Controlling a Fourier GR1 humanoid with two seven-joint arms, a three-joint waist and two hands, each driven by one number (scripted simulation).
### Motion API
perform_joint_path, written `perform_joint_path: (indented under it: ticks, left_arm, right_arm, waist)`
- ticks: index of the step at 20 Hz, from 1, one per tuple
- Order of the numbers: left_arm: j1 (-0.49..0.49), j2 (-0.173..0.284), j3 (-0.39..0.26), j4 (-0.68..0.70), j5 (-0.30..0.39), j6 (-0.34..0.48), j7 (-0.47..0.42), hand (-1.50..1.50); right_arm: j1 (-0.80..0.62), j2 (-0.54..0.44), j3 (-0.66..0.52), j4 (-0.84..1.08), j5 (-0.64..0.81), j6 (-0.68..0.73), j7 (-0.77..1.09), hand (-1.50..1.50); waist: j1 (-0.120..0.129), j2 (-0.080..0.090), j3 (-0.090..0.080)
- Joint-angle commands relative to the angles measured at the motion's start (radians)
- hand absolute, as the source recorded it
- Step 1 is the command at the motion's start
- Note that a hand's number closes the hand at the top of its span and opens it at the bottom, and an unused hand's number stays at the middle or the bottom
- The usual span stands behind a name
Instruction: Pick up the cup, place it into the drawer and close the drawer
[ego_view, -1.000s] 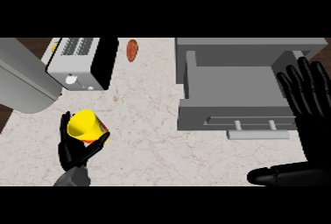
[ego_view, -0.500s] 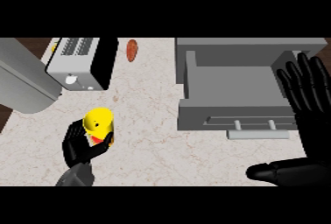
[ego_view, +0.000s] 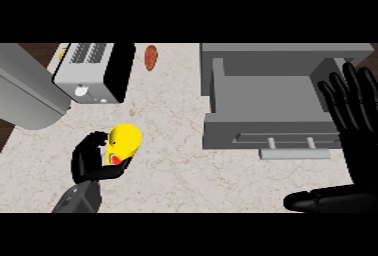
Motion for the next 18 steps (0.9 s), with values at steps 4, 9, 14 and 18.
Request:
perform_joint_path:
  ticks: [4,9,14,18]
  left_arm:
    - [0.036,0.030,-0.049,-0.139,0.001,-0.167,-0.015,1.50]
    - [0.044,0.002,-0.138,-0.391,-0.018,-0.097,0.158,1.50]
    - [0.098,-0.010,-0.195,-0.671,0.012,-0.065,0.366,1.50]
    - [-0.007,-0.051,-0.208,-0.761,0.016,0.047,0.518,1.50]
  right_arm:
    - [0.031,-0.013,-0.037,0.024,-0.034,0.033,-0.048,-1.50]
    - [-0.021,-0.020,-0.038,0.030,-0.008,0.000,-0.002,-1.50]
    - [0.061,-0.011,-0.028,0.000,-0.028,0.035,-0.028,-1.50]
    - [0.005,-0.002,0.002,-0.068,-0.016,-0.022,0.087,-1.50]
  waist:
    - [0.007,-0.003,0.001]
    - [0.019,-0.005,0.002]
    - [0.016,-0.006,0.002]
    - [0.006,-0.003,0.001]
